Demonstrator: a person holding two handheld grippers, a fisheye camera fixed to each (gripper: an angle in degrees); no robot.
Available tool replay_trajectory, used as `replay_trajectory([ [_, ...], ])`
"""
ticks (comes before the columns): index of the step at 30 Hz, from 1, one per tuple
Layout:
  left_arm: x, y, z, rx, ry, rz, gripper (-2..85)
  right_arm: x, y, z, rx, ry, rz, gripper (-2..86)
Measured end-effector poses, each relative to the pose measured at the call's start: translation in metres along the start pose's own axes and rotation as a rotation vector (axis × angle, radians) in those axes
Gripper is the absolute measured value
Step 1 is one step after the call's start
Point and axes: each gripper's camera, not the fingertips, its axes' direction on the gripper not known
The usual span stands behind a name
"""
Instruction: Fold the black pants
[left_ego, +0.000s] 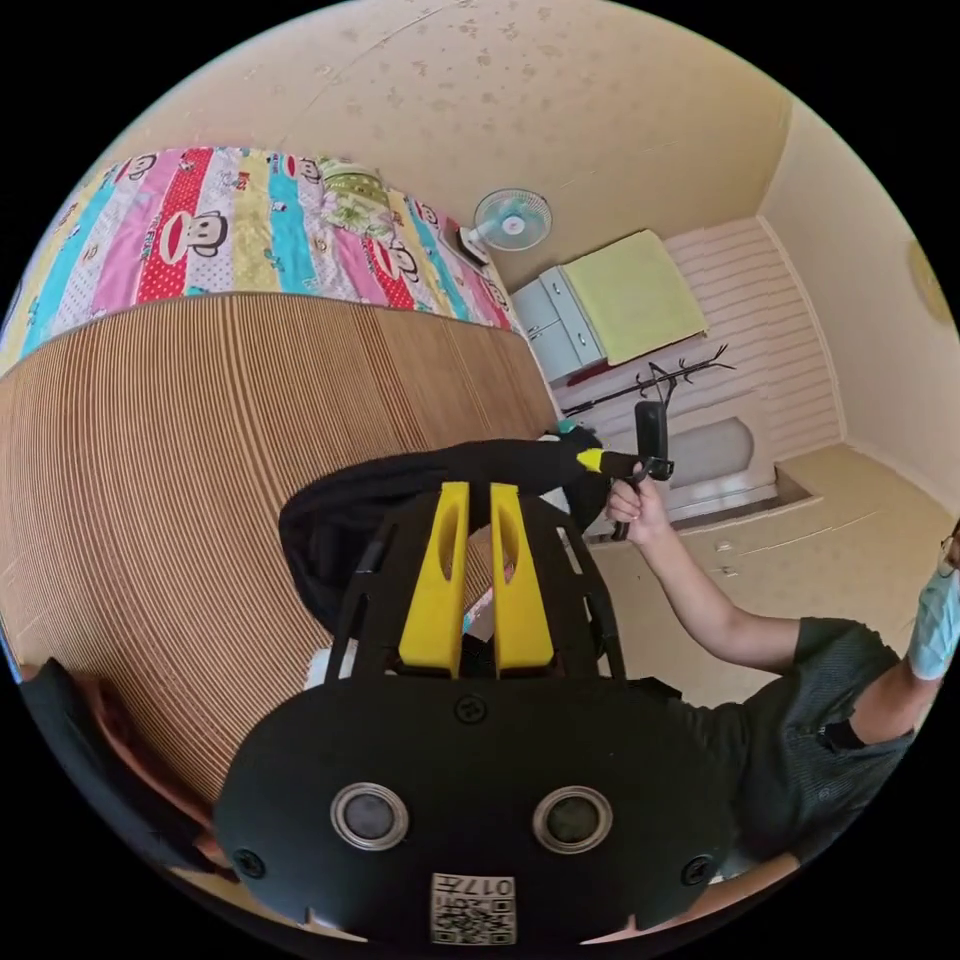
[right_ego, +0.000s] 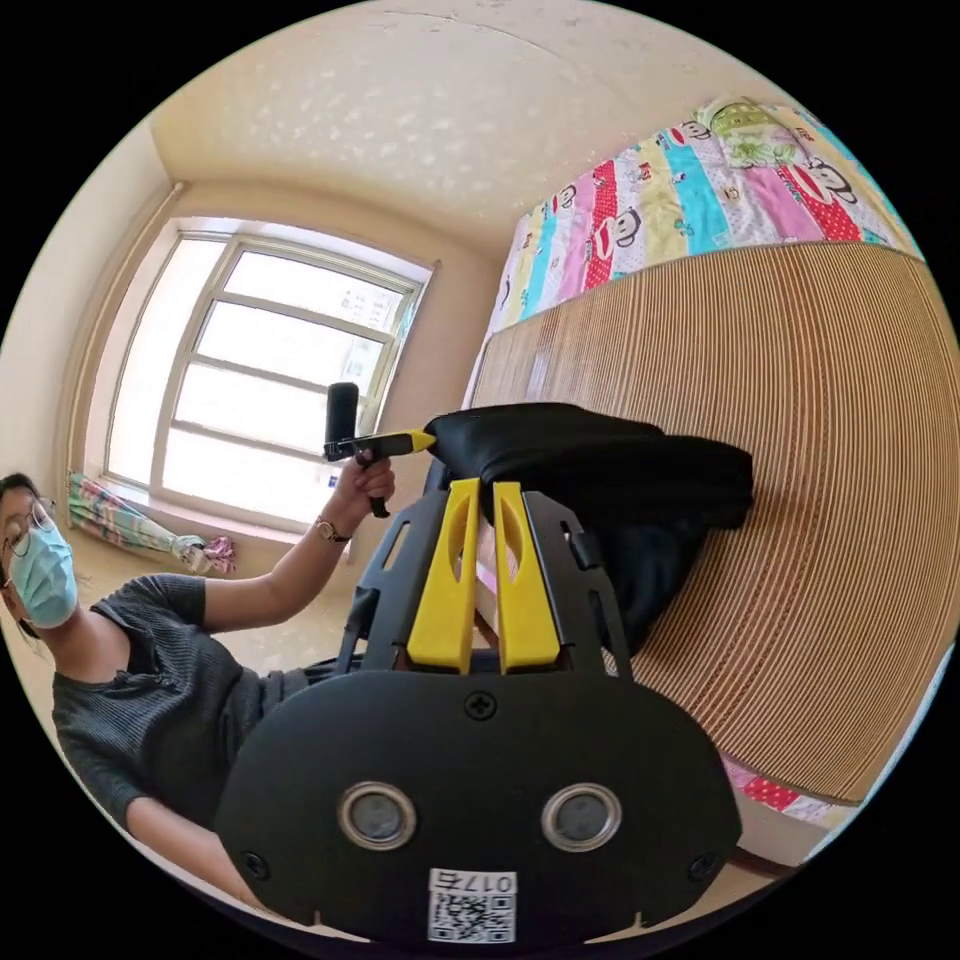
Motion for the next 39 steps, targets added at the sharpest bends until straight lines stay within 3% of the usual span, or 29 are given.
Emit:
replay_trajectory([
  [3,-0.046,0.072,0.051,-0.086,0.023,-0.105,4.3,0.036,0.063,0.045,-0.080,0.030,0.109,3.2],
  [8,-0.124,0.197,0.150,-0.254,0.080,-0.389,5.9,0.128,0.169,0.084,-0.111,0.028,0.544,6.0],
  [11,-0.166,0.233,0.166,-0.229,0.082,-0.540,9.9,0.144,0.175,0.070,-0.046,-0.026,0.584,10.0],
  [15,-0.210,0.208,0.141,-0.024,0.112,-0.586,14.4,0.156,0.135,0.057,-0.045,0.021,0.517,14.7],
  [23,-0.297,0.114,0.166,0.023,0.088,-0.529,17.8,0.225,0.044,0.095,-0.098,-0.030,0.477,21.4],
  [30,-0.344,0.141,0.191,0.095,0.230,-0.635,12.7,0.250,0.047,0.142,-0.134,-0.216,0.518,15.0],
  [34,-0.326,0.155,0.178,0.041,0.223,-0.593,9.6,0.244,0.081,0.125,-0.117,-0.375,0.514,10.6],
  [39,-0.242,0.173,0.182,-0.090,0.313,-0.468,8.6,0.224,0.142,0.067,-0.078,-0.537,0.561,8.1],
])
